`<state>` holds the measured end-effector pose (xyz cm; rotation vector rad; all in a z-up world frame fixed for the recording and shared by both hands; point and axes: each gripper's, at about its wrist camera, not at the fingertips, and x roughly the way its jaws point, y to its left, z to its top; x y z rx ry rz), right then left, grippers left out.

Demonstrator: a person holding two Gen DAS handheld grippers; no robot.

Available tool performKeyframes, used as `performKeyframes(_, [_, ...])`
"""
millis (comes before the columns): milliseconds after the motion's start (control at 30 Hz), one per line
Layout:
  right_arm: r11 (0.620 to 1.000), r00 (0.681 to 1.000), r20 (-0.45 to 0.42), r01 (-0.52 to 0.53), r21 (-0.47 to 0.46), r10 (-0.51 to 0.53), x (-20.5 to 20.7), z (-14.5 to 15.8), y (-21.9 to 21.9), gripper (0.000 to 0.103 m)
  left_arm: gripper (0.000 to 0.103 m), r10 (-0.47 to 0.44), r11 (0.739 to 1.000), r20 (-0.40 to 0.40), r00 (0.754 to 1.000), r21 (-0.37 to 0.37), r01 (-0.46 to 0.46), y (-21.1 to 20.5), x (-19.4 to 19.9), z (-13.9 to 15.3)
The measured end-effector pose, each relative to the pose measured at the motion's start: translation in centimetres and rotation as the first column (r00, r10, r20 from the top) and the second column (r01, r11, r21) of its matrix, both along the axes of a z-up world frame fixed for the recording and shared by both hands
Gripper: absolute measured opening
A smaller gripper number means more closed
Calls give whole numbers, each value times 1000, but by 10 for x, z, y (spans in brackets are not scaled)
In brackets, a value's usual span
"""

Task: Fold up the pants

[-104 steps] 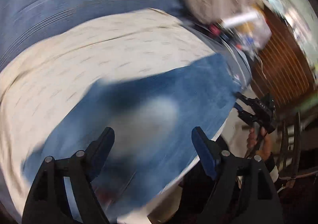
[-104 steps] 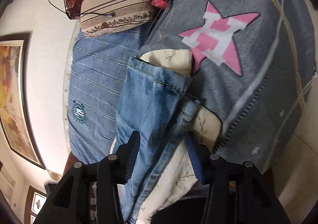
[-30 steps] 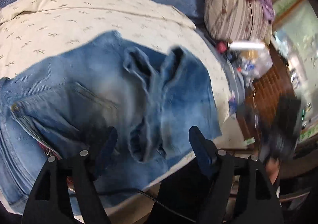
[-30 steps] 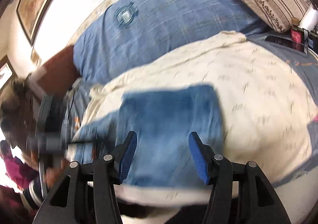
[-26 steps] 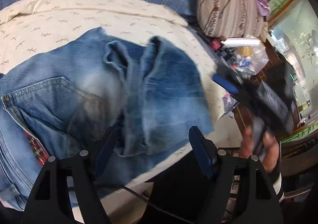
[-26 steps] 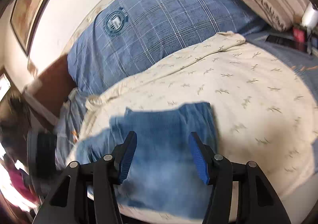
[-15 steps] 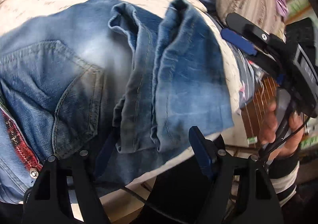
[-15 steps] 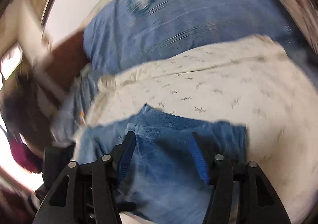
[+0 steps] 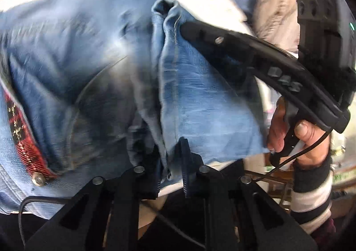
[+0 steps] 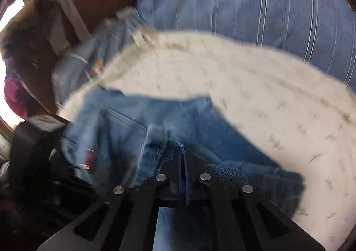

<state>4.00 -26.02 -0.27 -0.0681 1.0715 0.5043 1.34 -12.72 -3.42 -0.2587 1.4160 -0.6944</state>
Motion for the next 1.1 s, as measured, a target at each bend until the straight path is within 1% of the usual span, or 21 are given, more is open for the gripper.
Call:
performKeyframes(33, [1000, 1000, -19, 3, -11, -3, -1, -7, 2, 4, 13, 8, 1000, -25, 1000, -15, -8, 3, 0, -4])
performKeyframes(133, [998, 998, 45, 51, 46, -53, -15, 17, -12, 10, 13, -24, 998, -23, 999, -56, 23, 14, 1, 7])
performKeyframes(200, [982, 986, 87, 130, 135, -142, -34, 43, -39, 28, 13, -58, 995, 40, 998, -85, 61, 28, 1, 23])
performKeyframes(233, [960, 971, 100, 194, 203, -217, -49, 56, -61, 43, 14, -65, 992, 67, 996, -100, 71, 35, 1, 30])
performKeyframes(267, [935, 956, 98, 242, 259, -275, -63, 62, -77, 53, 18, -57, 992, 92, 994, -110, 67, 41, 2, 38])
performKeyframes(333, [859, 927, 29, 334, 388, -374, -100, 65, -112, 54, 36, 1, 994, 143, 990, -108, 15, 53, 14, 50])
performKeyframes(367, [821, 915, -19, 370, 435, -402, -116, 60, -123, 54, 52, 23, 996, 156, 987, -94, -9, 58, 22, 50])
performKeyframes(433, [730, 881, -127, 452, 513, -456, -155, 40, -139, 54, 55, 57, 995, 140, 988, -86, -45, 60, 39, 45])
performKeyframes(533, [596, 828, -296, 551, 584, -476, -192, 2, -150, 55, 56, 39, 995, 53, 998, -90, -34, 56, 56, 26])
performKeyframes(600, [526, 805, -370, 586, 616, -463, -202, -19, -150, 55, 60, 25, 997, 42, 999, -68, -22, 46, 59, 19])
performKeyframes(733, [373, 773, -448, 618, 692, -449, -194, -49, -149, 55, 67, -3, 997, 41, 999, -71, 6, 30, 51, 21])
performKeyframes(767, [362, 755, -482, 643, 674, -445, -188, -56, -144, 55, 67, -9, 997, 25, 1000, -74, 11, 22, 43, 22])
performKeyframes(833, [363, 756, -468, 640, 678, -458, -180, -60, -138, 51, 62, -49, 996, -1, 999, -69, 49, 6, 39, 18])
performKeyframes(867, [381, 752, -443, 640, 667, -489, -176, -57, -138, 22, 47, -56, 997, 18, 998, -44, 57, -1, 37, 19])
performKeyframes(900, [408, 752, -401, 634, 657, -523, -172, -48, -141, 4, 27, -65, 998, 27, 998, -22, 65, -8, 38, 20])
performKeyframes(933, [407, 758, -363, 614, 676, -542, -174, -37, -145, 5, 20, -71, 997, 7, 997, -40, 71, -12, 39, 22])
performKeyframes(967, [424, 764, -276, 576, 699, -583, -179, -17, -149, 5, 18, -76, 994, -19, 997, -80, 74, -12, 40, 25])
performKeyframes(1000, [470, 763, -184, 548, 691, -620, -184, 2, -152, 5, 18, -70, 990, -29, 997, -126, 66, -13, 41, 30])
performKeyframes(1033, [508, 763, -126, 534, 676, -634, -187, 12, -153, 5, 18, -57, 990, -11, 998, -126, 55, -12, 41, 34])
performKeyframes(1067, [538, 768, -96, 526, 659, -633, -187, 16, -152, 5, 18, -45, 994, 20, 999, -102, 46, -12, 41, 35])
performKeyframes(1100, [535, 775, -132, 537, 652, -618, -183, 8, -151, 5, 18, -41, 996, 30, 999, -80, 44, -14, 41, 32])
